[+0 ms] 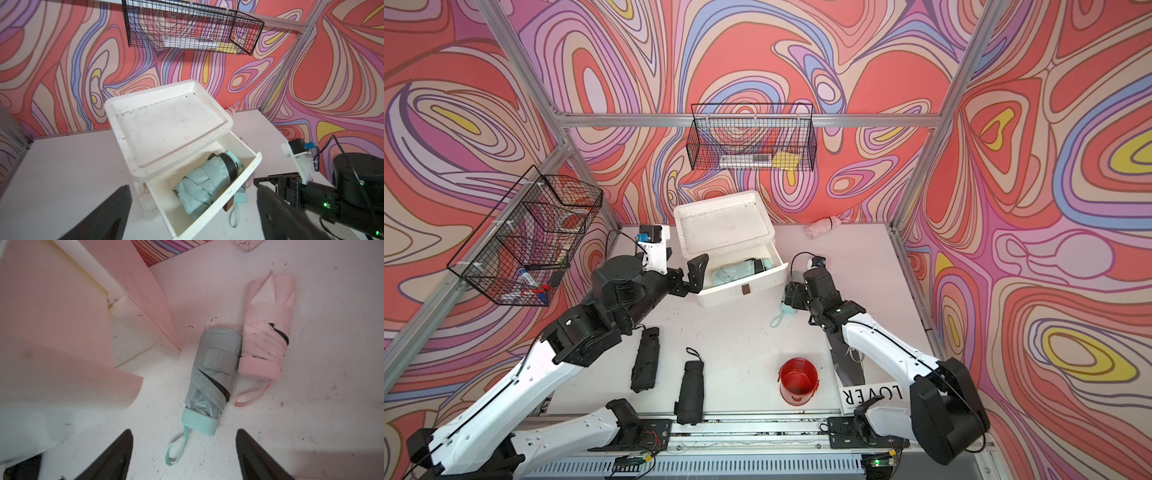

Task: Place the umbrella in the drawer by color
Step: Place the umbrella in the drawer, then pick up the umbrella from the center of the board.

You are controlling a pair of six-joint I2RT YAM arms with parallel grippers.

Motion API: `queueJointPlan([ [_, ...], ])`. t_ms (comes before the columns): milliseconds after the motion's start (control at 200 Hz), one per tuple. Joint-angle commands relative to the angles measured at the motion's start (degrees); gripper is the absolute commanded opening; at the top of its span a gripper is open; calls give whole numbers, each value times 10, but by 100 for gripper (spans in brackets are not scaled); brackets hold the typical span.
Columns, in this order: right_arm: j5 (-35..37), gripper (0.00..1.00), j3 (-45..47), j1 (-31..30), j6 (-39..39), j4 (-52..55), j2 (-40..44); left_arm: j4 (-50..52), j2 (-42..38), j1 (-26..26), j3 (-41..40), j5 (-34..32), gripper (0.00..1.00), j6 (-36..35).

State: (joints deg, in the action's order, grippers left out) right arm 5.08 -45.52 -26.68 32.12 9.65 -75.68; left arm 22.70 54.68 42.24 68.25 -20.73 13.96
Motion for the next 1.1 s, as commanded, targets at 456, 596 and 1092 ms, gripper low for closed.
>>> queueJointPlan([
  [456,-22,76,-20,27,52,-145,-220,-23,-117,1,-95,-39,99,-42],
  [596,-21,76,-33,27,51,-153,-254,-32,-132,1,-102,-23,99,-32],
  [1092,-7,0,20,51,68,-147,-185,-23,-125,1,-95,-11,99,-27],
])
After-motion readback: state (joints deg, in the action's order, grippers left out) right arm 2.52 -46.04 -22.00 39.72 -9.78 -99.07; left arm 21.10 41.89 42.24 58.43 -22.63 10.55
